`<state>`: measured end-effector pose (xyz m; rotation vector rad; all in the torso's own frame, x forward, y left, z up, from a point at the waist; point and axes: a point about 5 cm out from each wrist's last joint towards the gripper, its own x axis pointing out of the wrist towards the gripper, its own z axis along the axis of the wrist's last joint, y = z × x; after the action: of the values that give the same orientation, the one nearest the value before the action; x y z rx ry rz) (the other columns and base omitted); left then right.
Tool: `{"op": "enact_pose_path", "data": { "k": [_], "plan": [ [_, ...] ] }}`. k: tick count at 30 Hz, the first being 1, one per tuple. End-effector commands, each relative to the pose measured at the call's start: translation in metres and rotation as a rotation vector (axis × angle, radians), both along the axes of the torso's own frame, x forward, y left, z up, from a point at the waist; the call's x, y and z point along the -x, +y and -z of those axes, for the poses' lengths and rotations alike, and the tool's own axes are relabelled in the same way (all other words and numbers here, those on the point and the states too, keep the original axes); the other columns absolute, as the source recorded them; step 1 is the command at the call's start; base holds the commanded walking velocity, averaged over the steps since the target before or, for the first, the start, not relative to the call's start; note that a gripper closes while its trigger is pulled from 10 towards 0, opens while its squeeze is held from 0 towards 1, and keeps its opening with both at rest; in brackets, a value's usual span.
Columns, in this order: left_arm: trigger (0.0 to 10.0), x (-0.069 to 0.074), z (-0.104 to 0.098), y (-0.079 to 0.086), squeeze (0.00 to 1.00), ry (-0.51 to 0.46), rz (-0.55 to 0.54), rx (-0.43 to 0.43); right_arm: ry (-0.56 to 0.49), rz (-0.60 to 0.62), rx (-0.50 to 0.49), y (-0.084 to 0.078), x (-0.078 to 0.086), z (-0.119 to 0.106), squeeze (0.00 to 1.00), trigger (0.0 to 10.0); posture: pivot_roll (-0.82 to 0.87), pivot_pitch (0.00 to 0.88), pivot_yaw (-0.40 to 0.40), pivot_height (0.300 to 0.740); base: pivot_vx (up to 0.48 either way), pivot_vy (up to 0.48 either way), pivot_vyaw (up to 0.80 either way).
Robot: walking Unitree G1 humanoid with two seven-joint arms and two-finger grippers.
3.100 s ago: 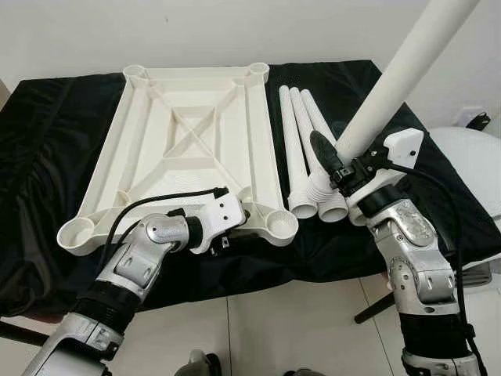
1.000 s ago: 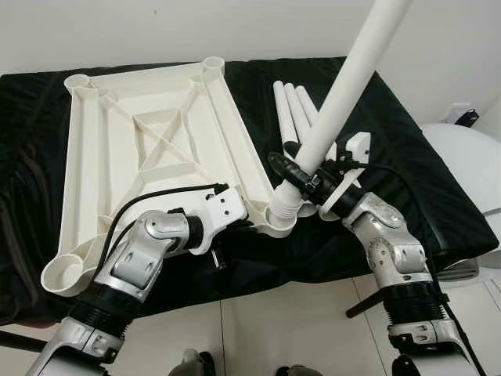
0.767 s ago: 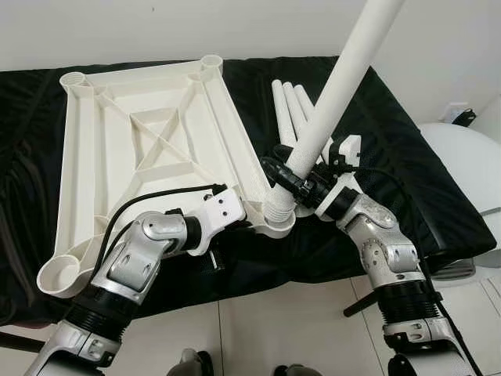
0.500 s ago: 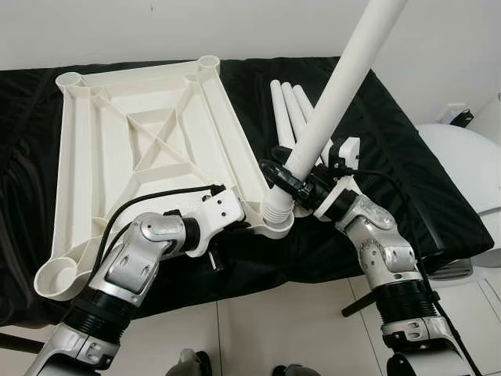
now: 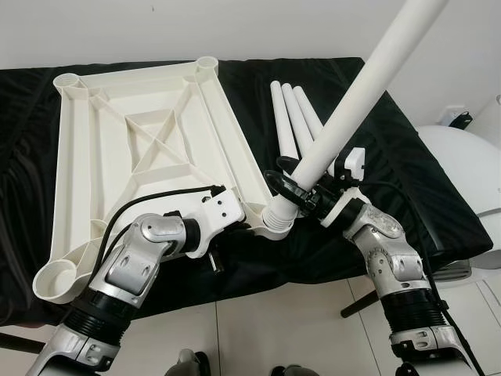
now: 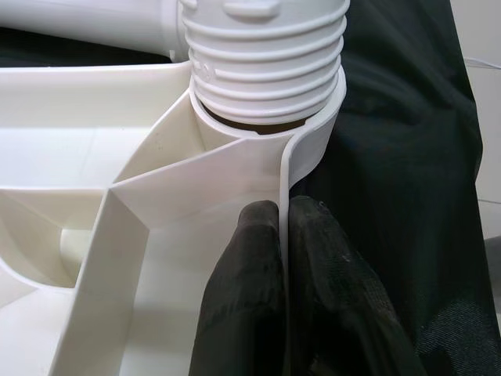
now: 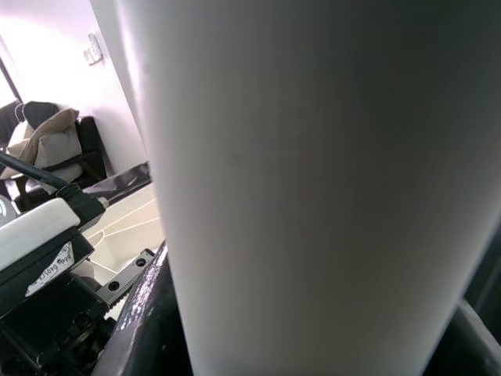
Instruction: Building children table
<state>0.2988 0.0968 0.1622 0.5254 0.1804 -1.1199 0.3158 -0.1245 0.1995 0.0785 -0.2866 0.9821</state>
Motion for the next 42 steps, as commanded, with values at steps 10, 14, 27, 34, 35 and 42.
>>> {"op": "enact_pose_path", "data": {
  "k": [10, 14, 27, 34, 35, 42],
  "plan": [
    [10.0, -0.001, 0.016, 0.007, 0.00, 0.067, -0.070, 0.004, 0.024, 0.012, 0.086, -0.002, 0.002, 0.015, 0.00, 10.0, -0.01, 0.158, -0.010, 0.740, 0.000, 0.000, 0.00],
    [10.0, 0.000, 0.016, 0.006, 0.00, 0.066, -0.069, 0.008, -0.008, -0.001, 0.123, 0.006, 0.004, 0.014, 0.00, 10.0, -0.01, 0.163, -0.010, 0.740, 0.000, 0.000, 0.00],
    [10.0, 0.002, 0.015, 0.007, 0.00, 0.068, -0.075, 0.016, -0.014, -0.004, 0.149, 0.013, 0.008, 0.021, 0.00, 10.0, 0.00, 0.176, -0.009, 0.740, 0.000, 0.000, 0.00],
    [10.0, 0.003, 0.015, 0.006, 0.00, 0.069, -0.074, 0.019, 0.004, -0.008, 0.142, 0.015, 0.013, 0.029, 0.00, 10.0, -0.01, 0.179, -0.006, 0.740, 0.000, 0.000, 0.00],
    [10.0, 0.003, 0.015, 0.006, 0.00, 0.070, -0.073, 0.020, 0.000, -0.018, 0.143, 0.016, 0.015, 0.030, 0.00, 10.0, -0.01, 0.181, -0.006, 0.740, 0.000, 0.000, 0.00],
    [10.0, 0.003, 0.014, 0.005, 0.00, 0.071, -0.071, 0.021, -0.011, -0.038, 0.149, 0.021, 0.019, 0.031, 0.00, 10.0, -0.01, 0.182, -0.004, 0.740, 0.000, 0.000, 0.00]
  ]
}}
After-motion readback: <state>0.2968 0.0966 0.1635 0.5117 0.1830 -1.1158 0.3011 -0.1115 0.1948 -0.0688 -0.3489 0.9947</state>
